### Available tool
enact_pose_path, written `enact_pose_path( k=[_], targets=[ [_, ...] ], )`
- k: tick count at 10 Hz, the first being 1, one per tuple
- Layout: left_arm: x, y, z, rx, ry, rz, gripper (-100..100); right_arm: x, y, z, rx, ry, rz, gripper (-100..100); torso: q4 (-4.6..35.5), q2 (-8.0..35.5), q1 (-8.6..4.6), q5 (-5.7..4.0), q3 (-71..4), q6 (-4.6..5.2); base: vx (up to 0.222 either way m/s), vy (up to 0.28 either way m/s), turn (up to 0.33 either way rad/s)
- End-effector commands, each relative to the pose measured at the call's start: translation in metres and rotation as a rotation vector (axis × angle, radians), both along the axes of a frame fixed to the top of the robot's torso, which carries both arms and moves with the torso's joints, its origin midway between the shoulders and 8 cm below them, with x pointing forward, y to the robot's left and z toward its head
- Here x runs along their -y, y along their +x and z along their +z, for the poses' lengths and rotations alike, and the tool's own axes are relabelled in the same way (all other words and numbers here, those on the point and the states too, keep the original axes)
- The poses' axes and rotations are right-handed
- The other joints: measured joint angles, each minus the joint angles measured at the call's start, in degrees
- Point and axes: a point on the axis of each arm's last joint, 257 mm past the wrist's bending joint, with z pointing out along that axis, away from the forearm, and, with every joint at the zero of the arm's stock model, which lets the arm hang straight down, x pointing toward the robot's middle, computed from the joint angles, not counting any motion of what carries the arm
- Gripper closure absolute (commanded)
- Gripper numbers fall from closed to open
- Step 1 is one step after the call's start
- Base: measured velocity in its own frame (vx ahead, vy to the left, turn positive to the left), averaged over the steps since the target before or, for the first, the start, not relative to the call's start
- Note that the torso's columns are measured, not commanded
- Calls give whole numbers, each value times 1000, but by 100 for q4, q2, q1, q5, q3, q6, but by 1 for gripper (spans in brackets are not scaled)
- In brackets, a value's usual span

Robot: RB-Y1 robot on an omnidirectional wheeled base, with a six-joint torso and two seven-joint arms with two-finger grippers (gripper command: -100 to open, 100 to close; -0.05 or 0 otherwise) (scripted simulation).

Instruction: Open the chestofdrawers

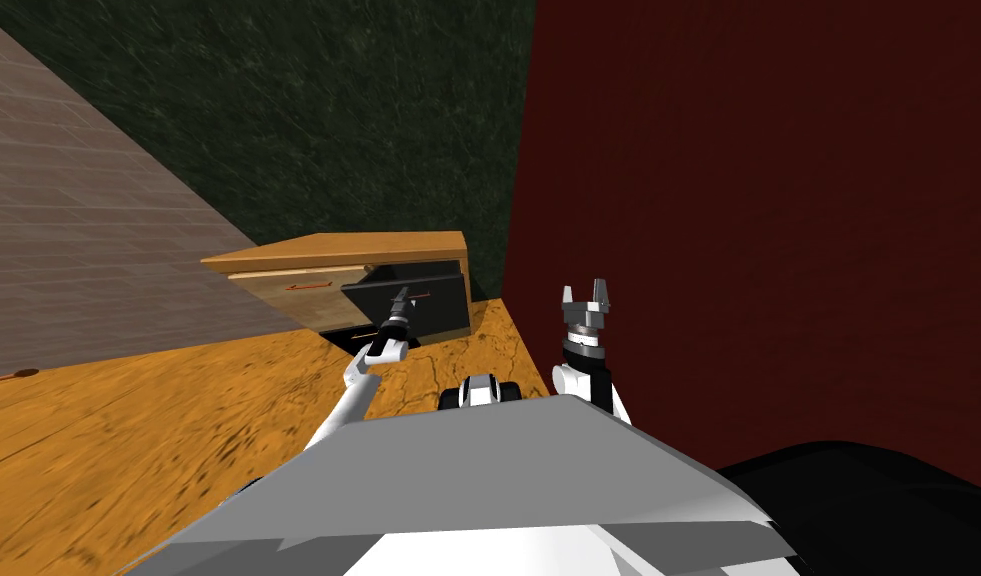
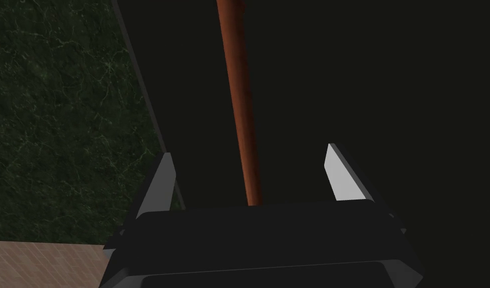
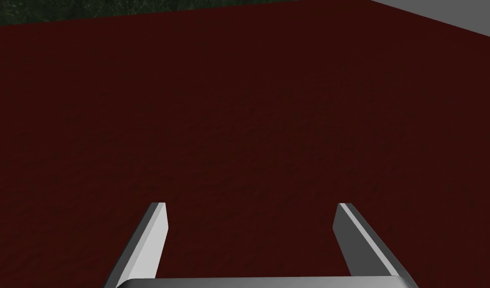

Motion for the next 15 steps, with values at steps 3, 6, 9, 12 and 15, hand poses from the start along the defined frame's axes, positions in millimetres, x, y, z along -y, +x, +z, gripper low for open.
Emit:
enact_pose_path(
  k=[3,6,9,12,15],
  targets=[
    [-33,31,23,11,1,16,-100,0,0,0,0,0,0,0,-2,-21,-4,-4,-13,-3,-50,-50,7],
    [-54,48,44,28,-3,31,-100,0,0,0,0,0,0,0,3,-3,-4,-4,-2,-2,-58,-48,6],
    [-78,61,65,43,-10,52,-100,0,0,0,0,0,0,0,16,4,-12,-15,1,-15,-56,-63,0],
    [-77,60,50,12,-17,58,0,0,0,0,0,0,0,0,21,17,-7,-13,12,-7,-7,-11,1],
    [-77,60,45,3,-19,59,0,0,0,0,0,0,0,0,7,0,-11,-8,1,-2,0,0,0]
  ],
)
